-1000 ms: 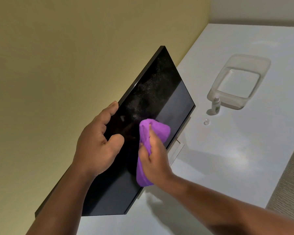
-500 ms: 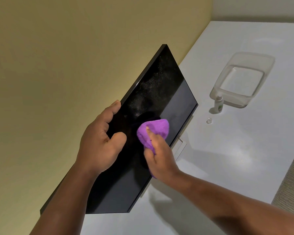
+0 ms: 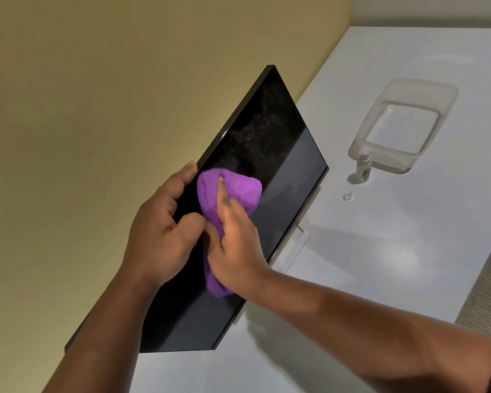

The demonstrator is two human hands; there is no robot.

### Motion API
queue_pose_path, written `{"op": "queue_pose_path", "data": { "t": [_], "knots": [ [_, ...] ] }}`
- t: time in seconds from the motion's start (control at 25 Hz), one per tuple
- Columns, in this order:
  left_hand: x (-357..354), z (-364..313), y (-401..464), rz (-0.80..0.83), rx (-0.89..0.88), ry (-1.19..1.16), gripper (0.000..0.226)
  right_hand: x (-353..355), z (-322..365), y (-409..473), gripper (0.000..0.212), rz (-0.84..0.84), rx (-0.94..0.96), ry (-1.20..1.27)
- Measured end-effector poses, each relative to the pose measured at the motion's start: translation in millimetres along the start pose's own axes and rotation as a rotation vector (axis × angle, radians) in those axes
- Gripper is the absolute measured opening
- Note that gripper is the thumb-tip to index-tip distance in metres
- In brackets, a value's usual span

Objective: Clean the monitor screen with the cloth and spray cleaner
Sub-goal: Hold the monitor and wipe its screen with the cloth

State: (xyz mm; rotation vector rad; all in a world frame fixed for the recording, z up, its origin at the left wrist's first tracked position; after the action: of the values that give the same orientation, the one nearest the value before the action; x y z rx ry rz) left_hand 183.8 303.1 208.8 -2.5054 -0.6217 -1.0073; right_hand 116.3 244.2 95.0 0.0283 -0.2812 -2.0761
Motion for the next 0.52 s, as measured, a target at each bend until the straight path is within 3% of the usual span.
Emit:
{"op": "queue_pose_path", "data": {
  "t": [0.52],
  "knots": [
    [1, 13, 1, 0.055, -0.065, -0.115, 0.081, -7, 19, 13, 0.067, -0.099, -0.091, 0.29]
  ]
}}
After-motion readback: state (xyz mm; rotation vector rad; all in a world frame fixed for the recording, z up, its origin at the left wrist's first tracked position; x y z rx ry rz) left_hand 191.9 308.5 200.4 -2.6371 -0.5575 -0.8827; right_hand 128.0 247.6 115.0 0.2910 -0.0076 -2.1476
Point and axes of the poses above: each hand's wrist, its own y-axis towards the middle knuckle, its own x-axis out of the back of the hand, z = x × y, the point moved 2 cm from there along y, towards the middle knuckle, and after that the axes turned 14 degrees about z, right-handed, at the moved point
